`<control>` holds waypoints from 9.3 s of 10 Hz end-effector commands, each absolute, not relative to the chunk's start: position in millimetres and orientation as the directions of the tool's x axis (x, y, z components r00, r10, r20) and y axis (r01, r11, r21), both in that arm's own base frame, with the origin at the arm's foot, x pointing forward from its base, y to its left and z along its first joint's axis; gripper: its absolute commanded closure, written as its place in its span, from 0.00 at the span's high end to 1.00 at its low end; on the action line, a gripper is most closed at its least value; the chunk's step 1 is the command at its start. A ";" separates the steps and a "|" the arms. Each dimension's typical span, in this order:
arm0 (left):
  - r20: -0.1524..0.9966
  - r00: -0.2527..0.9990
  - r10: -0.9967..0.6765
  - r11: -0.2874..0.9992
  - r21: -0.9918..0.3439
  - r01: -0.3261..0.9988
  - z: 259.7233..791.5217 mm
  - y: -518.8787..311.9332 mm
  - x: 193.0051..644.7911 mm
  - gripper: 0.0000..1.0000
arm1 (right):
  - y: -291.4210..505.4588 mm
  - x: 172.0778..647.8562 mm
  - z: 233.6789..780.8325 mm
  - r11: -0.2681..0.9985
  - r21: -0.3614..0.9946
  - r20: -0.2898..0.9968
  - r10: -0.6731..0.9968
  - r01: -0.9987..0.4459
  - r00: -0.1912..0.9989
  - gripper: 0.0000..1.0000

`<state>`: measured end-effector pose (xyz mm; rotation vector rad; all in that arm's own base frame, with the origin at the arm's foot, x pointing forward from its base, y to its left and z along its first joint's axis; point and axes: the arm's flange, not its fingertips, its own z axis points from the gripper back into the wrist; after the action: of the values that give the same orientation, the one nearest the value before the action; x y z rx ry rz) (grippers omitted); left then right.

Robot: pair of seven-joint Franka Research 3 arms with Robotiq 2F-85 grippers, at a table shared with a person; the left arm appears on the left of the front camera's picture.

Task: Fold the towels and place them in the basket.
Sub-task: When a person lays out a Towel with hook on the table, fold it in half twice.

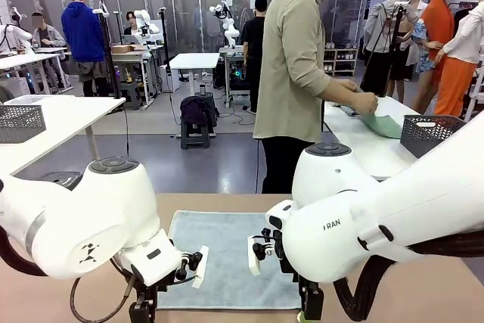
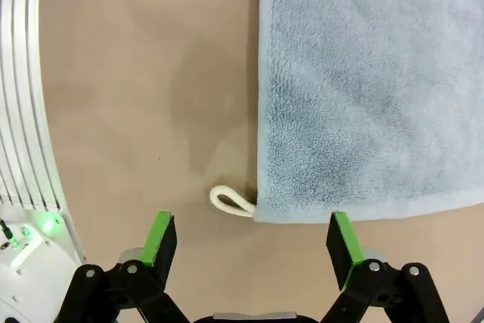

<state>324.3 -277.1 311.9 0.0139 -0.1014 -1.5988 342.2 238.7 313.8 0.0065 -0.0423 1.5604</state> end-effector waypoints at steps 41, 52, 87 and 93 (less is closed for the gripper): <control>0.018 -0.080 -0.997 -0.076 0.163 0.984 298.5 -262.2 351.9 0.00 | 240.4 357.2 291.6 0.063 -0.038 0.032 0.998 -0.997 0.062 0.00; -0.039 -0.065 -0.997 -0.072 0.227 0.971 364.9 -257.8 343.8 0.07 | 250.8 352.6 351.0 0.060 -0.103 -0.016 0.998 -0.993 0.062 0.10; -0.172 0.035 -0.984 0.003 0.183 0.983 373.9 -274.8 611.4 0.07 | 266.2 590.2 368.8 0.098 -0.147 -0.018 0.995 -0.984 0.102 0.10; -0.163 0.046 -0.986 0.016 0.178 0.984 342.2 -268.9 624.4 0.07 | 261.8 606.3 330.2 0.129 -0.112 -0.029 0.991 -0.985 0.133 0.10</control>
<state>615.9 -271.1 342.2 0.2443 0.0032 -1.5261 602.5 262.4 329.7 -0.0873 -0.0582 1.4653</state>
